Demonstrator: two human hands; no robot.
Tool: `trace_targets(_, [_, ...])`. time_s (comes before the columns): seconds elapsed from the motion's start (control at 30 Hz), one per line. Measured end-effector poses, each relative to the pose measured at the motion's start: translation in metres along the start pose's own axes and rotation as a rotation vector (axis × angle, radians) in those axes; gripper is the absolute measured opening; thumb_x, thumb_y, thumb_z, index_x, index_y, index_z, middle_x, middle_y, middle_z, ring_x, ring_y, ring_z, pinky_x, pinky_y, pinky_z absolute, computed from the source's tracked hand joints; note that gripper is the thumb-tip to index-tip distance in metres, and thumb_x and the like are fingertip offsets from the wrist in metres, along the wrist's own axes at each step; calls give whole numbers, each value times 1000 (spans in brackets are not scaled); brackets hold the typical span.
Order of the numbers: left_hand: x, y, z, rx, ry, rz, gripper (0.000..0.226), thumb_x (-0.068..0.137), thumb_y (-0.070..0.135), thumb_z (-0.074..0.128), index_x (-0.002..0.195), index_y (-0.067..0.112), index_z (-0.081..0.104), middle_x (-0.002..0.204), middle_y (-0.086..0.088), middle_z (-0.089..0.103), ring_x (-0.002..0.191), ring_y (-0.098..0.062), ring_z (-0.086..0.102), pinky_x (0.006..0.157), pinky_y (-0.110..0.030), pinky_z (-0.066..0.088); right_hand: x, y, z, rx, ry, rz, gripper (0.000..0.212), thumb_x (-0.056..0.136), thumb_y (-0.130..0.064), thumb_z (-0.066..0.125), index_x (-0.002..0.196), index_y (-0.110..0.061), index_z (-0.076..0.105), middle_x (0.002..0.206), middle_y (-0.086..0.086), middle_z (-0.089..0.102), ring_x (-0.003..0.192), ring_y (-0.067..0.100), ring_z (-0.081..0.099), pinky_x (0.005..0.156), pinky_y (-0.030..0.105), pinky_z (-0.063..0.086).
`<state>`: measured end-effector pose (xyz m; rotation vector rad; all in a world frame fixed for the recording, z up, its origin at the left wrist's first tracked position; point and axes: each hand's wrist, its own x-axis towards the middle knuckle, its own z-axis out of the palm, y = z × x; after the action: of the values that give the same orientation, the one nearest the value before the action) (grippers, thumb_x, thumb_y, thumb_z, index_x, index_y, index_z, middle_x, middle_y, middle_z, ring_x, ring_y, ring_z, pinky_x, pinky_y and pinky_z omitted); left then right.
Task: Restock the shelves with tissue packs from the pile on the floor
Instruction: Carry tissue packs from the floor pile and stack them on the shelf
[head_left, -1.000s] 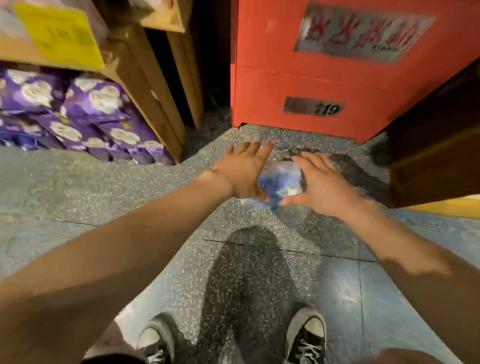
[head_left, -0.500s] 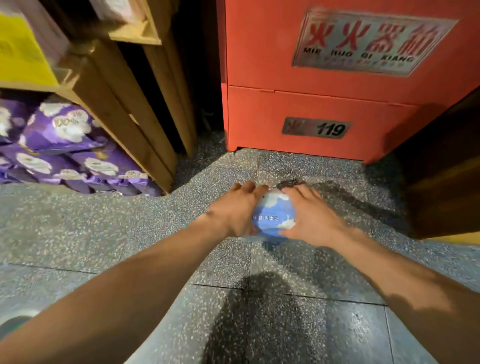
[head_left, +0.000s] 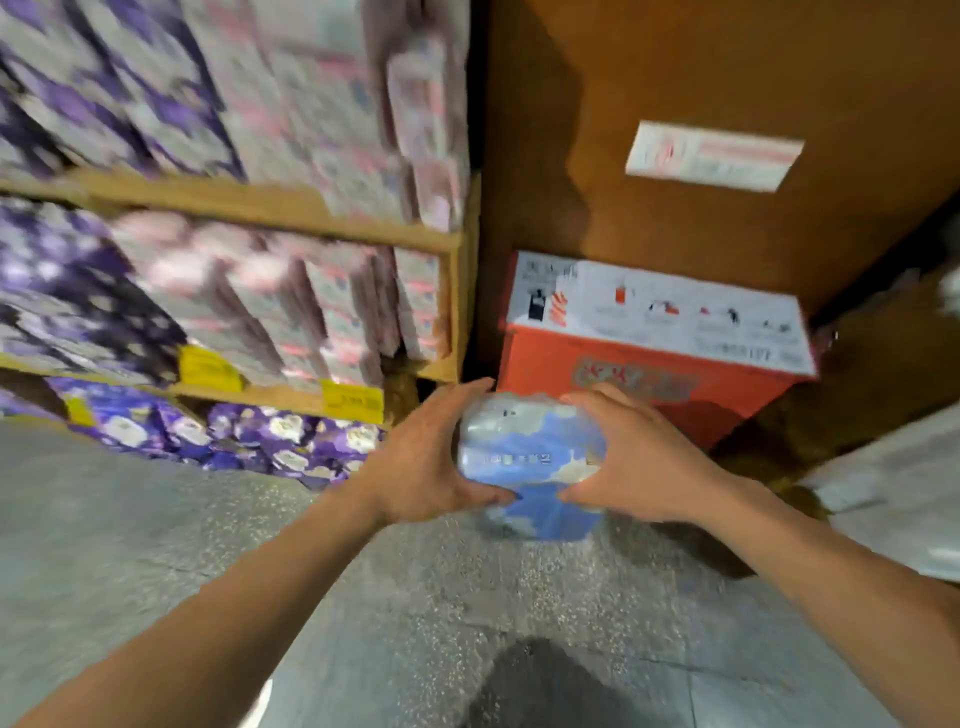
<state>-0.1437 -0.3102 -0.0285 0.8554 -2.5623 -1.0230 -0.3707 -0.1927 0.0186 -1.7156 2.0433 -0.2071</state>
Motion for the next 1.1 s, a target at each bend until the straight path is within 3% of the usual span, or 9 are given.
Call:
trace_targets(0.13, [-50, 88, -147, -172, 111, -29, 122, 57, 70, 84, 156, 27, 27, 150, 21, 43, 136, 2, 44, 110, -32, 43, -45, -116, -142, -1, 52, -81, 99, 67, -46, 90, 150, -25, 41, 142, -7, 45, 132, 15, 44, 106, 28, 38])
trace_targets(0.3, [-122, 198, -289, -252, 258, 7, 114, 65, 36, 92, 152, 32, 18, 128, 62, 30, 121, 31, 35, 94, 2, 33, -106, -252, -278, 19, 129, -240, 112, 50, -67, 81, 147, -23, 49, 136, -5, 52, 126, 17, 52, 102, 30, 44])
trace_targets(0.37, [-152, 232, -327, -298, 332, -23, 103, 67, 24, 93, 148, 29, 29, 127, 52, 44, 122, 22, 45, 92, -2, 38, -130, -294, -313, 28, 168, -318, 110, 51, -65, 84, 147, -23, 50, 137, -4, 53, 126, 18, 53, 101, 32, 45])
trace_targets(0.43, [-183, 265, -358, -337, 431, -57, 92, 63, 33, 95, 138, 30, 42, 123, 39, 57, 117, 14, 54, 89, -6, 43, -151, -330, -341, 65, 176, -391, 101, 60, -45, 95, 147, -20, 50, 144, 0, 52, 130, 18, 51, 100, 25, 39])
trace_targets(0.5, [-215, 294, -380, -329, 539, -66, 85, 56, 41, 92, 128, 29, 49, 118, 27, 62, 109, 14, 59, 85, -6, 45, -168, -359, -357, 107, 191, -479, 98, 58, -47, 94, 144, -24, 52, 147, -1, 53, 133, 16, 50, 101, 22, 36])
trace_targets(0.63, [-291, 329, -409, -353, 764, -113, 78, 54, 29, 96, 121, 21, 59, 116, 8, 70, 106, 0, 66, 86, -20, 52, -202, -412, -360, 288, 187, -623, 106, 45, -69, 89, 138, -41, 48, 139, -10, 55, 123, 12, 56, 105, 32, 47])
trace_targets(0.77, [-384, 349, -440, -389, 934, -161, 86, 47, 40, 92, 124, 14, 62, 115, 1, 73, 107, -18, 69, 89, -37, 56, -231, -477, -327, 598, 142, -745, 117, 52, -55, 91, 152, -32, 33, 140, -11, 50, 111, -17, 55, 88, 9, 49])
trace_targets(0.87, [-463, 366, -461, -378, 1045, -191, 80, 48, 39, 91, 121, 21, 63, 113, 1, 74, 106, -22, 70, 92, -48, 57, -248, -543, -288, 644, -18, -822, 112, 58, -53, 95, 150, -19, 40, 139, -4, 61, 122, 6, 62, 98, 31, 55])
trace_targets(1.1, [-695, 375, -507, -267, 1295, -329, 81, 51, 40, 89, 125, 24, 61, 111, 3, 75, 100, -17, 72, 83, -42, 61, -327, -756, -200, 702, -213, -1065, 80, 70, -45, 91, 134, -9, 58, 122, -1, 72, 111, 11, 70, 90, 34, 60])
